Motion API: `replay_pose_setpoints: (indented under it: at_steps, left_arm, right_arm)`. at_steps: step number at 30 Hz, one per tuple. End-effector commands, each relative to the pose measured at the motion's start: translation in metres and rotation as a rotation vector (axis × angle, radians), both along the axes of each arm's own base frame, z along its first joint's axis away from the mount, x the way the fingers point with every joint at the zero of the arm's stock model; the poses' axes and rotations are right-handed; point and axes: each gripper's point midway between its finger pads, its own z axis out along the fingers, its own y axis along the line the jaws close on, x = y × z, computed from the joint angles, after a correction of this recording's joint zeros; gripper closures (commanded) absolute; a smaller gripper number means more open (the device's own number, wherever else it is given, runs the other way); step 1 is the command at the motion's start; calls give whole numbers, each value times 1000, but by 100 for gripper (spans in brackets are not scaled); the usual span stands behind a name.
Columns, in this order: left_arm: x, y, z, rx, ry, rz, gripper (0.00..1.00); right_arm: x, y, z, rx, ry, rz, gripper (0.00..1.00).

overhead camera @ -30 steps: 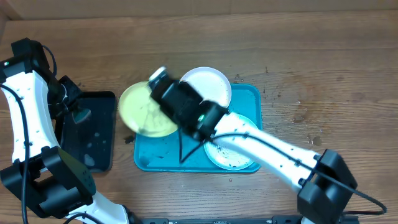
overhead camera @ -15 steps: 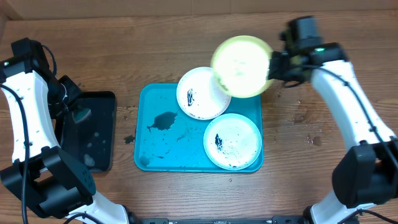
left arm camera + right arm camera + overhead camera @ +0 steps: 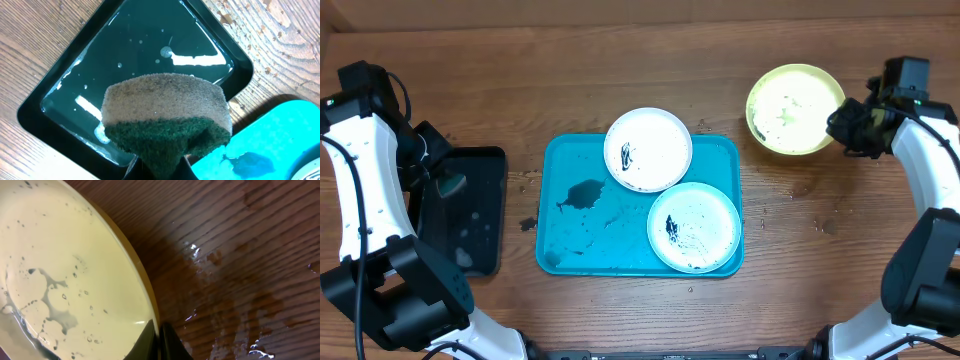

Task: Clean dirty plates on tray and stack at the side
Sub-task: 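Carry the yellow plate right and set it on the table, then release the yellow plate and reach the right gripper to the white plate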

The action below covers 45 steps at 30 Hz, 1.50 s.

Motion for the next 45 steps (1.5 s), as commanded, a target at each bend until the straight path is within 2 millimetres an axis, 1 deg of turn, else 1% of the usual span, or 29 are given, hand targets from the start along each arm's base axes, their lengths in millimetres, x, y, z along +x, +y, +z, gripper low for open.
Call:
replay_pose_setpoints:
  at_steps: [1, 3, 6, 10, 11, 14, 16, 17, 19, 20, 22, 25, 28, 29, 30, 31, 32, 34, 36, 39, 41, 42, 43, 45]
  left_arm:
    - [5, -2, 16, 10, -55, -15, 96]
    - [6, -3, 16, 10, -55, -16, 96]
    - [6, -3, 16, 10, -55, -16, 96]
    - [6, -3, 16, 10, -57, -18, 96]
    - [7, -3, 16, 10, -57, -18, 96]
    - [7, -4, 16, 11, -57, -19, 96]
    - [7, -4, 16, 11, -57, -19, 96]
    - [7, -4, 16, 11, -58, -19, 96]
    - [8, -3, 16, 12, -61, -19, 96]
    - [8, -3, 16, 12, -61, -19, 96]
    - [8, -3, 16, 12, -61, -20, 96]
    - [8, -3, 16, 12, -61, -19, 96]
    - [8, -3, 16, 12, -61, -19, 96]
    - [8, -3, 16, 12, -61, -19, 96]
    - [8, -3, 16, 13, -62, -19, 96]
    - [8, -3, 16, 12, -62, -19, 96]
    - [8, -3, 16, 13, -62, -19, 96]
    - [8, -3, 16, 13, -62, -20, 96]
    - [8, -3, 16, 13, -62, -20, 96]
    - [8, -3, 16, 12, -63, -19, 96]
    - [9, -4, 17, 5, -70, -21, 96]
    - [11, -6, 17, -4, -76, -23, 96]
    - [12, -7, 17, -12, -81, -25, 95]
    - [12, -8, 17, -18, -84, -26, 96]
  right_arm:
    - [-1, 6, -15, 29, 21, -5, 96]
    - [-3, 6, -24, 33, 45, -7, 96]
    - [-4, 7, -31, 38, 67, -7, 96]
    - [-5, 8, -38, 43, 83, -7, 96]
    - [-5, 8, -39, 44, 86, -7, 95]
    - [-7, 9, -41, 49, 94, -6, 87]
    - [-5, 16, -38, 88, 81, 11, 80]
    - [-3, 22, -35, 122, 71, 26, 78]
    - [1, 42, -24, 216, 38, 91, 74]
    - [3, 56, -17, 261, 13, 146, 72]
    - [6, 84, -1, 331, -37, 251, 67]
    - [8, 122, 16, 355, -76, 368, 58]
    - [9, 163, 20, 341, -99, 471, 45]
    - [10, 175, 19, 320, -104, 497, 41]
    - [12, 185, 15, 279, -107, 510, 34]
    - [15, 192, 10, 213, -104, 502, 23]
    - [18, 196, 5, 148, -101, 484, 19]
    - [22, 203, -3, 28, -101, 453, 18]
    - [23, 213, -9, -20, -103, 448, 18]
    - [23, 237, -18, -23, -111, 478, 19]
    - [22, 245, -29, -28, -101, 486, 22]
    - [22, 246, -35, -38, -93, 481, 28]
    - [22, 248, -41, -40, -82, 475, 36]
    - [22, 252, -51, -29, -68, 482, 49]
